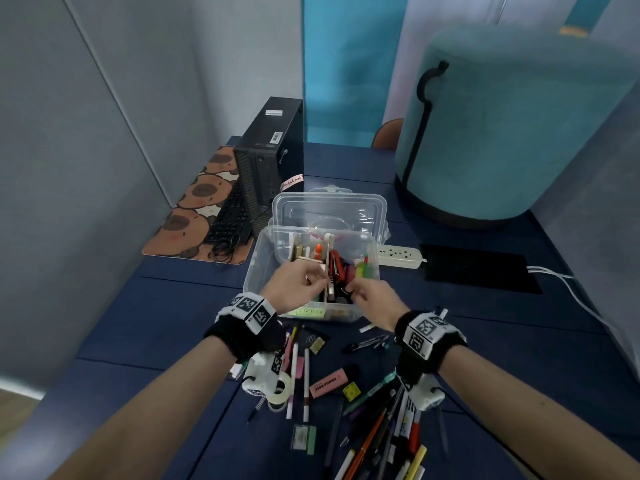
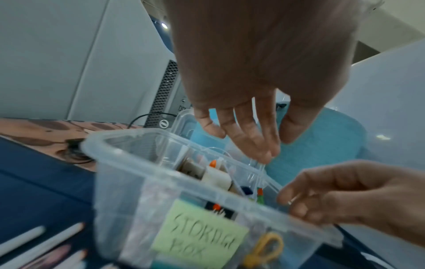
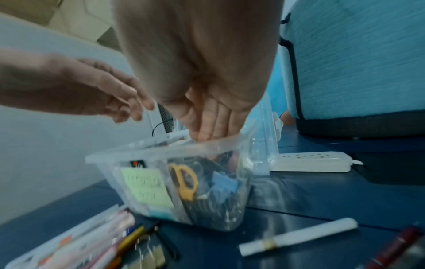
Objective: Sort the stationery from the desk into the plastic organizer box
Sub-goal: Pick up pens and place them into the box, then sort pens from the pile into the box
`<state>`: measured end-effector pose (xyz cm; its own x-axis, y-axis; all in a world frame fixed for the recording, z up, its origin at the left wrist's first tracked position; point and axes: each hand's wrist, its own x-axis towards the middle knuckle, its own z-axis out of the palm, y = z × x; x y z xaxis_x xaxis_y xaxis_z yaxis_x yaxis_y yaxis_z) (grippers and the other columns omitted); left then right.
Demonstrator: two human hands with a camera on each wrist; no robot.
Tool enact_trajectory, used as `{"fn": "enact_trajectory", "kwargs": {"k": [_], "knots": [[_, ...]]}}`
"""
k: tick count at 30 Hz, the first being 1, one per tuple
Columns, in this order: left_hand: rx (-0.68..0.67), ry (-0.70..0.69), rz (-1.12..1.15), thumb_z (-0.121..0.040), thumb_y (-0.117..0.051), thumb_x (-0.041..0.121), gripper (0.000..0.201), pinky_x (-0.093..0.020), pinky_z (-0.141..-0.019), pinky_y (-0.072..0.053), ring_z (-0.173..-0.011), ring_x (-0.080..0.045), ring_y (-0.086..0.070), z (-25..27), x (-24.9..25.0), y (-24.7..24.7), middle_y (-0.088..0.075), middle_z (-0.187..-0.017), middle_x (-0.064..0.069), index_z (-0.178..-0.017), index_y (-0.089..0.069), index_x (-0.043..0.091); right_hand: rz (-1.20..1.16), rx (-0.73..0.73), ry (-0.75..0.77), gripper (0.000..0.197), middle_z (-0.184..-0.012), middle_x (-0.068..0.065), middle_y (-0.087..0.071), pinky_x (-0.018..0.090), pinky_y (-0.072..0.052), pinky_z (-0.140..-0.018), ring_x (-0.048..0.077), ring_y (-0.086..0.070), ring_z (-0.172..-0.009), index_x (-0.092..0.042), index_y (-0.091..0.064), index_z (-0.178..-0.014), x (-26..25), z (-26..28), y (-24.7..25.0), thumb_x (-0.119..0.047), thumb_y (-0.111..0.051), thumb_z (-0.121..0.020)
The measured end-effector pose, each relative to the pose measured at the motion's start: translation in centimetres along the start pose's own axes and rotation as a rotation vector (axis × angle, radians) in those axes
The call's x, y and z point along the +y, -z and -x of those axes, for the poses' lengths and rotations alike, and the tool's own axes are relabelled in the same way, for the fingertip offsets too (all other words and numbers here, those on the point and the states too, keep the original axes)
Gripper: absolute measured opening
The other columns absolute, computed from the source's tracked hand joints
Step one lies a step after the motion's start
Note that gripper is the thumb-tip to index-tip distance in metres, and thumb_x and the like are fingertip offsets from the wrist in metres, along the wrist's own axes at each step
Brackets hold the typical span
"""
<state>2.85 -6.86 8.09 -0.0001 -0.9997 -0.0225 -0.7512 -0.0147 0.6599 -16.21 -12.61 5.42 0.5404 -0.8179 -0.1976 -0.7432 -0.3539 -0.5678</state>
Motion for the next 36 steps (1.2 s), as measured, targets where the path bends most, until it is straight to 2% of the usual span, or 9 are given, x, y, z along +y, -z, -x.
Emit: {"fn": "enact_trajectory", "kwargs": {"k": [5, 8, 12, 16, 20, 25, 28, 30, 36], "knots": [[0.063, 0.020, -0.104, -0.091, -0.055, 0.038, 0.027, -0.025, -0.056, -0.042, -0.058, -0.007, -0.052, 5.1, -1.5, -1.9, -0.054, -0.061, 0.012, -0.067, -0.051, 0.029, 0.323, 0.223, 0.275, 0.018, -0.099, -0.003, -0.051, 0.032, -0.040, -0.079, 0.017, -0.047, -0.091, -0.020, -0.057, -0.101, -0.7, 3.7, -3.0, -0.015, -0.055, -0.084], [-0.026, 0.096, -0.230, -0.091, -0.052, 0.042, 0.030, -0.025, -0.059, -0.037, -0.056, -0.009, -0.048, 7.5, -3.4, -4.0, -0.047, -0.055, 0.011, -0.066, -0.046, 0.027, 0.421, 0.081, 0.406, 0.021, -0.106, 0.003, -0.052, 0.038, -0.046, -0.081, 0.023, -0.049, -0.098, -0.016, -0.056, -0.104, -1.7, 4.6, -6.6, -0.013, -0.053, -0.084], [-0.062, 0.187, -0.238, -0.090, -0.049, 0.047, 0.032, -0.030, -0.066, -0.044, -0.062, -0.013, -0.052, 9.3, -6.6, -4.3, -0.051, -0.057, 0.008, -0.065, -0.043, 0.028, 0.497, -0.214, 0.233, 0.057, -0.142, 0.007, -0.033, 0.043, -0.046, -0.093, 0.030, -0.036, -0.128, -0.014, -0.036, -0.141, -2.4, 2.9, -10.2, 0.000, -0.048, -0.087], [-0.033, 0.183, -0.249, -0.092, -0.049, 0.045, 0.029, -0.029, -0.064, -0.043, -0.071, -0.014, -0.057, 10.0, -7.7, -3.0, -0.063, -0.074, 0.004, -0.075, -0.055, 0.021, 0.549, -0.217, 0.174, 0.044, -0.139, 0.011, -0.034, 0.044, -0.046, -0.092, 0.032, -0.039, -0.124, -0.007, -0.044, -0.131, -2.7, 1.7, -11.5, 0.003, -0.045, -0.089], [0.101, 0.084, -0.202, -0.093, -0.051, 0.042, 0.023, -0.025, -0.063, -0.043, -0.068, -0.006, -0.052, 9.4, -7.3, -1.9, -0.058, -0.074, 0.010, -0.077, -0.054, 0.025, 0.437, -0.210, 0.051, 0.025, -0.124, 0.011, -0.038, 0.040, -0.046, -0.079, 0.035, -0.054, -0.106, -0.008, -0.051, -0.111, -1.2, 1.7, -12.0, 0.003, -0.049, -0.088], [0.266, -0.041, -0.188, -0.091, -0.054, 0.032, 0.008, -0.024, -0.070, -0.045, -0.082, -0.006, -0.051, 7.0, -6.8, -1.0, -0.053, -0.090, 0.013, -0.094, -0.058, 0.026, 0.087, -0.008, 0.143, 0.009, -0.095, -0.004, -0.047, 0.034, -0.048, -0.081, 0.023, -0.057, -0.089, -0.016, -0.057, -0.087, -1.3, 2.8, -8.2, -0.007, -0.054, -0.089], [0.289, -0.060, -0.322, -0.086, -0.058, 0.029, 0.025, -0.030, -0.081, -0.043, -0.098, -0.015, -0.049, 5.6, -7.4, -0.8, -0.051, -0.104, 0.004, -0.110, -0.057, 0.023, -0.041, 0.259, 0.201, 0.003, -0.090, -0.008, -0.050, 0.016, -0.039, -0.072, 0.010, -0.052, -0.080, -0.011, -0.063, -0.087, -2.7, 2.7, -3.6, -0.008, -0.062, -0.088], [0.237, -0.024, -0.369, -0.087, -0.056, 0.030, 0.034, -0.033, -0.086, -0.041, -0.104, -0.019, -0.048, 5.1, -7.8, -0.9, -0.049, -0.111, 0.000, -0.120, -0.053, 0.021, -0.103, 0.406, 0.107, 0.003, -0.091, -0.009, -0.051, 0.012, -0.037, -0.074, 0.006, -0.049, -0.081, -0.011, -0.065, -0.089, -3.2, 1.6, -1.0, -0.010, -0.062, -0.089], [0.174, -0.033, -0.286, -0.093, -0.052, 0.030, 0.044, -0.029, -0.095, -0.043, -0.108, -0.019, -0.050, 5.5, -9.1, -1.7, -0.047, -0.116, -0.004, -0.133, -0.047, 0.014, 0.220, 0.235, -0.127, 0.020, -0.108, 0.007, -0.052, 0.032, -0.045, -0.081, 0.031, -0.058, -0.093, -0.005, -0.065, -0.096, -1.7, -2.5, -0.6, -0.002, -0.046, -0.093]]}}
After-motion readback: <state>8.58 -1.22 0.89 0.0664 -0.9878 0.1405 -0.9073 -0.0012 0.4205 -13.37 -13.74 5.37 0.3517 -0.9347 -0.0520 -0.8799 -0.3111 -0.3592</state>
